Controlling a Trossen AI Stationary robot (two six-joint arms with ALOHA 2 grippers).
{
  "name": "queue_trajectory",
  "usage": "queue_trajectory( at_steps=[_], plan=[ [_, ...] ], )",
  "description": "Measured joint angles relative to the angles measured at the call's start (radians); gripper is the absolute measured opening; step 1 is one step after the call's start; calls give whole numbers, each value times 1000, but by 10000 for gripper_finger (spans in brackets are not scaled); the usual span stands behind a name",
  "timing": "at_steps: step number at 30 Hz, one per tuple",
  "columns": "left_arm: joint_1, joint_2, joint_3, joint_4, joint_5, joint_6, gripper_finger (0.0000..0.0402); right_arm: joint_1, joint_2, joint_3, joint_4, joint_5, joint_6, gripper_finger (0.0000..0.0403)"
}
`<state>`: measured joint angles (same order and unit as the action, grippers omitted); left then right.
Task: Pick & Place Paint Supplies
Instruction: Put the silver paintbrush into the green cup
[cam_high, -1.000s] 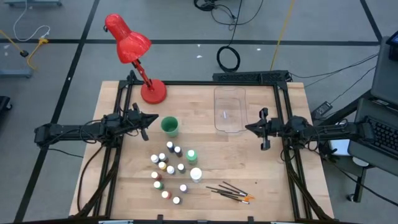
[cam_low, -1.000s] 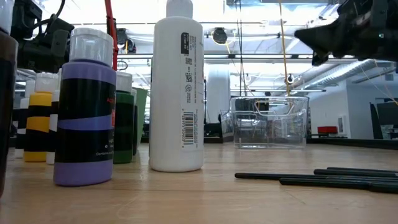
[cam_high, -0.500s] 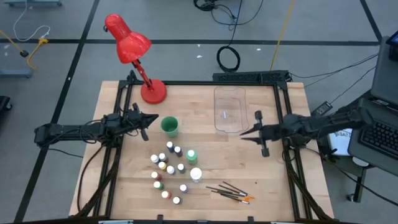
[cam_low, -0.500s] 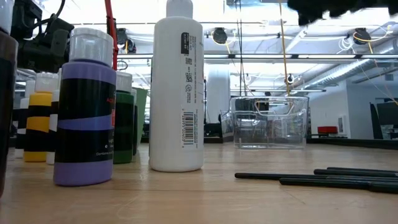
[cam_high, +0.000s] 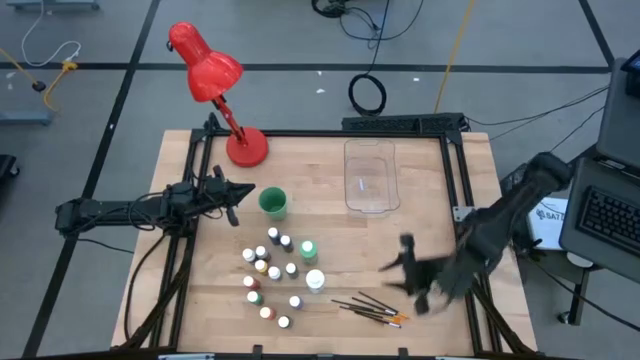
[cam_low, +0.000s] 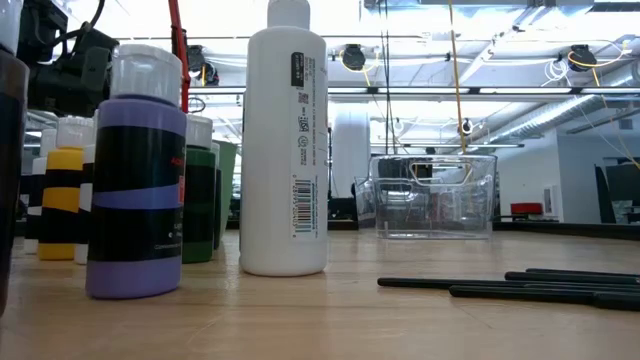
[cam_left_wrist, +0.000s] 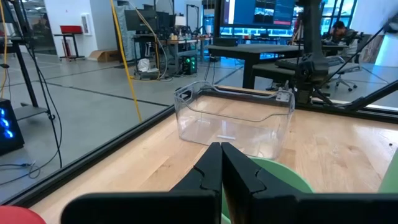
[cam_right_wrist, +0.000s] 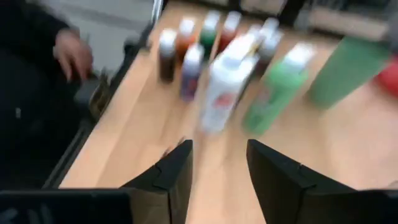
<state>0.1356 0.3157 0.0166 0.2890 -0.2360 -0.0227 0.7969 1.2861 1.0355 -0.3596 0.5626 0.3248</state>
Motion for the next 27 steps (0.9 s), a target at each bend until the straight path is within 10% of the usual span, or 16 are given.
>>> queue_trajectory(
  at_steps=[13, 27],
  plan=[
    [0, 0, 0, 0, 2, 0, 3, 172, 451, 218, -168, -305, 1059, 153],
    [0, 0, 0, -1, 2, 0, 3, 147, 550, 215, -274, -438, 1216, 153]
  ],
)
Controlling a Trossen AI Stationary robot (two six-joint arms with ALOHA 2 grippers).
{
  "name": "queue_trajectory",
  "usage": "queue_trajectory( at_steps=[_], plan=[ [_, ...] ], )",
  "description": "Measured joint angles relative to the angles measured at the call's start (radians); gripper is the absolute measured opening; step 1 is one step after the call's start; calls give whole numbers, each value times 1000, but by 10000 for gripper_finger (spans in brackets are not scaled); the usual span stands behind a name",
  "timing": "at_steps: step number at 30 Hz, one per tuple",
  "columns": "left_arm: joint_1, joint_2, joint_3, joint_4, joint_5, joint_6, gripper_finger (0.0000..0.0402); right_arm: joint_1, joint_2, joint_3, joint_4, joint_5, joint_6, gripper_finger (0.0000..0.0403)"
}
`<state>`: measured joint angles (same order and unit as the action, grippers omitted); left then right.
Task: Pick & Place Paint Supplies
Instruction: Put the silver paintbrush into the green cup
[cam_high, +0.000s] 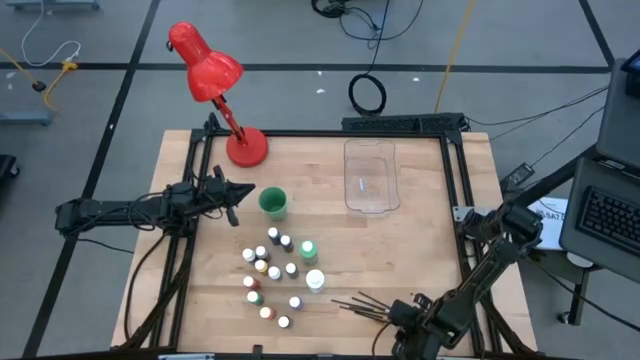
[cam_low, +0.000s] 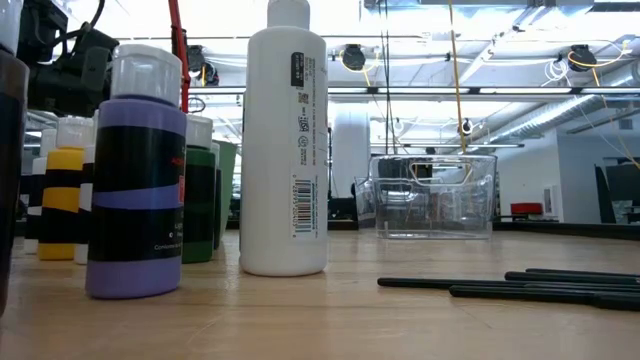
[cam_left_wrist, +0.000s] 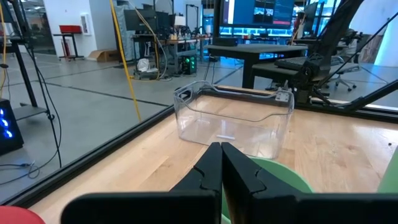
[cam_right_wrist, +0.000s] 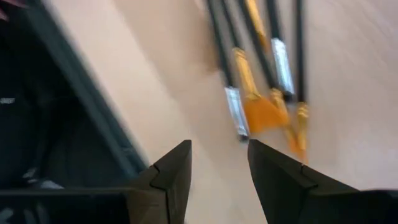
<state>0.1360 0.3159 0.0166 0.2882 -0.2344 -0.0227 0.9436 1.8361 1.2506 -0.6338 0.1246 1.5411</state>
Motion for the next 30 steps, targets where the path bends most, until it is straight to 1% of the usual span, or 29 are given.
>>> queue_trajectory(
  at_steps=[7, 14, 19, 25, 30],
  plan=[
    [0, 0, 0, 0, 0, 0, 3, -1, 7, -5, -44, 10, -28, 153],
    [0, 0, 0, 0, 0, 0, 3, -7, 26, -5, -30, 59, -71, 153],
    [0, 0, 0, 0, 0, 0, 3, -11, 69, -3, 7, 20, -80, 153],
    [0, 0, 0, 0, 0, 0, 3, -11, 80, -1, 2, 20, -66, 153],
    [0, 0, 0, 0, 0, 0, 3, -11, 81, -2, -1, 8, -69, 134]
  ],
)
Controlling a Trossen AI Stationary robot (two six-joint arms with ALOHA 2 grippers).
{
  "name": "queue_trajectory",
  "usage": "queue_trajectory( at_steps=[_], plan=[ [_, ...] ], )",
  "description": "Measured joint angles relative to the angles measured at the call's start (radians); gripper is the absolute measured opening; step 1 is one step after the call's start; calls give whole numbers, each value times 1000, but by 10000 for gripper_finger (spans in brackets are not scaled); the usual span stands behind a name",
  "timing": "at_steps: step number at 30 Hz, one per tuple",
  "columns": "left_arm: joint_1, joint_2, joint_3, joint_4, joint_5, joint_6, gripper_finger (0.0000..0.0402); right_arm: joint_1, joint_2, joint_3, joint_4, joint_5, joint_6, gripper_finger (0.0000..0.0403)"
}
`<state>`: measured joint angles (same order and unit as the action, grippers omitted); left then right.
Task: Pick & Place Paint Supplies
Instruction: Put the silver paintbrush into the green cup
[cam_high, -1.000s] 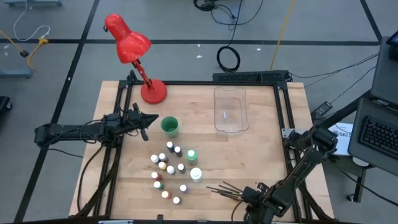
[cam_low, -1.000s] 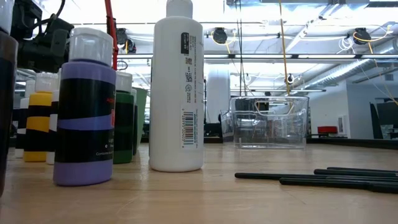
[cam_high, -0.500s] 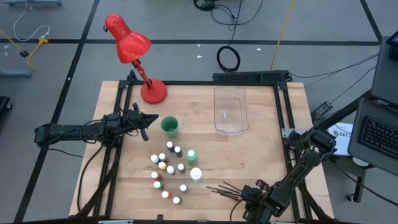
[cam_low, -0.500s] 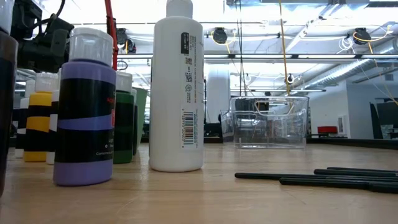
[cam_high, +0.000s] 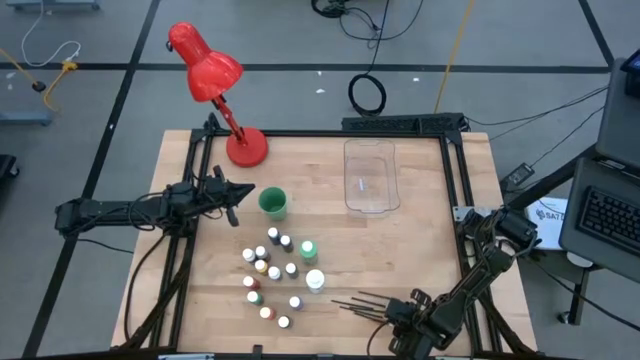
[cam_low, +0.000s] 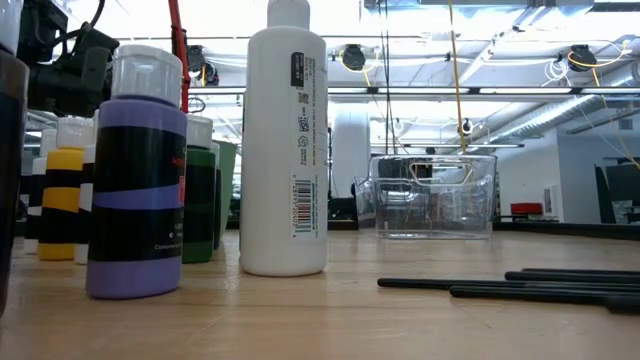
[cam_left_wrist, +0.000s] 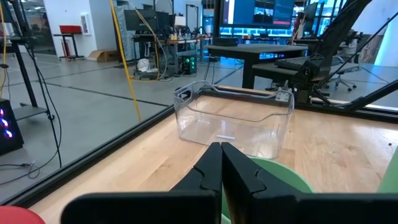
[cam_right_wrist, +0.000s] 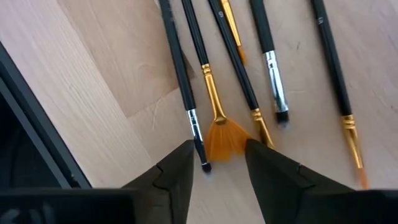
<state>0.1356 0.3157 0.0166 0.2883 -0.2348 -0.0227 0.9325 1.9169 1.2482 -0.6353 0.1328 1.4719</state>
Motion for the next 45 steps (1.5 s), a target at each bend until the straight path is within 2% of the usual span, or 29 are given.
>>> queue_trajectory(
  at_steps=[14, 19, 27, 32, 39, 43, 45],
  plan=[
    [0, 0, 0, 0, 0, 0, 3, -19, 27, -1, -75, -7, -58, 55],
    [0, 0, 0, 0, 0, 0, 3, -23, 22, -2, -76, 2, -80, 14],
    [0, 0, 0, 0, 0, 0, 3, -21, -18, -5, -98, 69, -108, 8],
    [0, 0, 0, 0, 0, 0, 3, -23, -57, -8, -129, 152, -165, 5],
    [0, 0, 0, 0, 0, 0, 3, -17, -130, -7, -220, 211, -201, 5],
    [0, 0, 0, 0, 0, 0, 3, -15, -179, -6, -239, 355, -279, 5],
    [0, 0, 0, 0, 0, 0, 3, -15, -211, -6, -234, 470, -334, 5]
  ],
)
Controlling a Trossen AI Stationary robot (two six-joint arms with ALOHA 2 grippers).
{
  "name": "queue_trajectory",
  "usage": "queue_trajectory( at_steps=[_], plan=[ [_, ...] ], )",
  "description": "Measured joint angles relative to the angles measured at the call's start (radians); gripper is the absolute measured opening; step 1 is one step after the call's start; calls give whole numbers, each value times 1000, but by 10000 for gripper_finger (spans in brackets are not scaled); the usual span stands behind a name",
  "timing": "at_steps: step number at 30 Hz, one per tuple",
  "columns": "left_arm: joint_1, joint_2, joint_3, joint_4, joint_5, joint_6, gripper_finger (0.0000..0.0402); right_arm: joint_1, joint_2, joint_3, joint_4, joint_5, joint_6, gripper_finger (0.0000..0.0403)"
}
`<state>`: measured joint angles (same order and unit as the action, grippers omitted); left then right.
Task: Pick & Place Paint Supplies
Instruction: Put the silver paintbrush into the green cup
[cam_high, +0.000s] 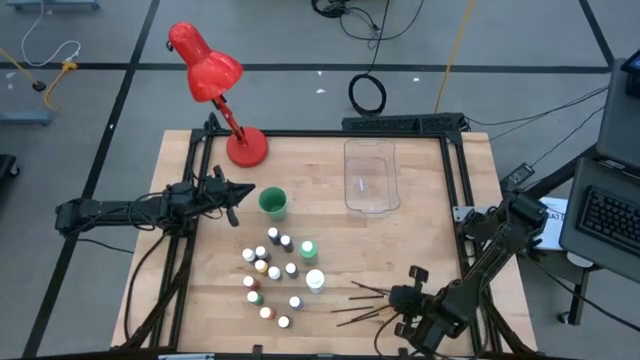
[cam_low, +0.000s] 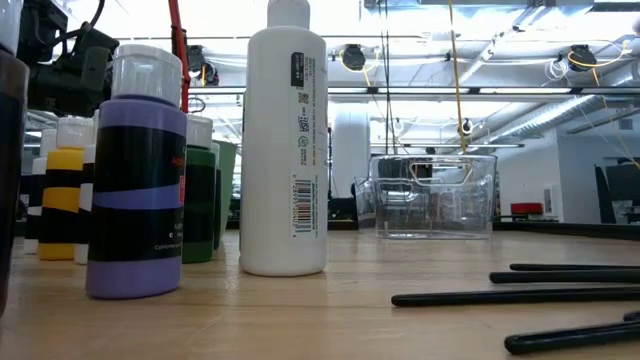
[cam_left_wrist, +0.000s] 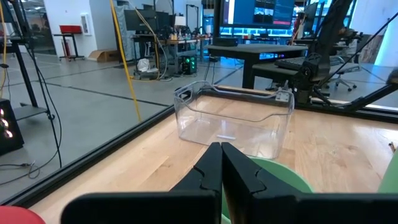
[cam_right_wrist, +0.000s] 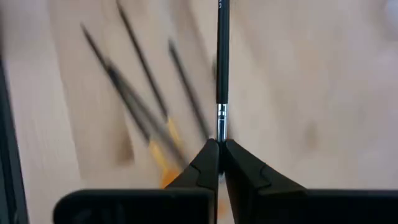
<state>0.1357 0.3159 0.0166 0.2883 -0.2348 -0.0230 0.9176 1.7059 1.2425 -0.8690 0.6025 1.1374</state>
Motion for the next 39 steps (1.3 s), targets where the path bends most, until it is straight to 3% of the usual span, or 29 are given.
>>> queue_trajectory(
  at_steps=[7, 11, 15, 20, 23, 29, 35, 39],
  plan=[
    [0, 0, 0, 0, 0, 0, 3, -28, -121, -3, 79, 388, -291, 4],
    [0, 0, 0, 0, 0, 0, 3, -87, -212, -95, 321, 383, -579, 4],
    [0, 0, 0, 0, 0, 0, 3, -223, -308, -284, 742, 228, -897, 4],
    [0, 0, 0, 0, 0, 0, 3, -471, -394, -536, 1348, -163, -1186, 4],
    [0, 0, 0, 0, 0, 0, 3, -627, -429, -580, 1532, -378, -1242, 4],
    [0, 0, 0, 0, 0, 0, 3, -844, -385, -496, 1486, -628, -1215, 4],
    [0, 0, 0, 0, 0, 0, 3, -895, -293, -260, 1118, -623, -1232, 4],
    [0, 0, 0, 0, 0, 0, 3, -882, -232, -128, 991, -604, -1257, 4]
  ],
)
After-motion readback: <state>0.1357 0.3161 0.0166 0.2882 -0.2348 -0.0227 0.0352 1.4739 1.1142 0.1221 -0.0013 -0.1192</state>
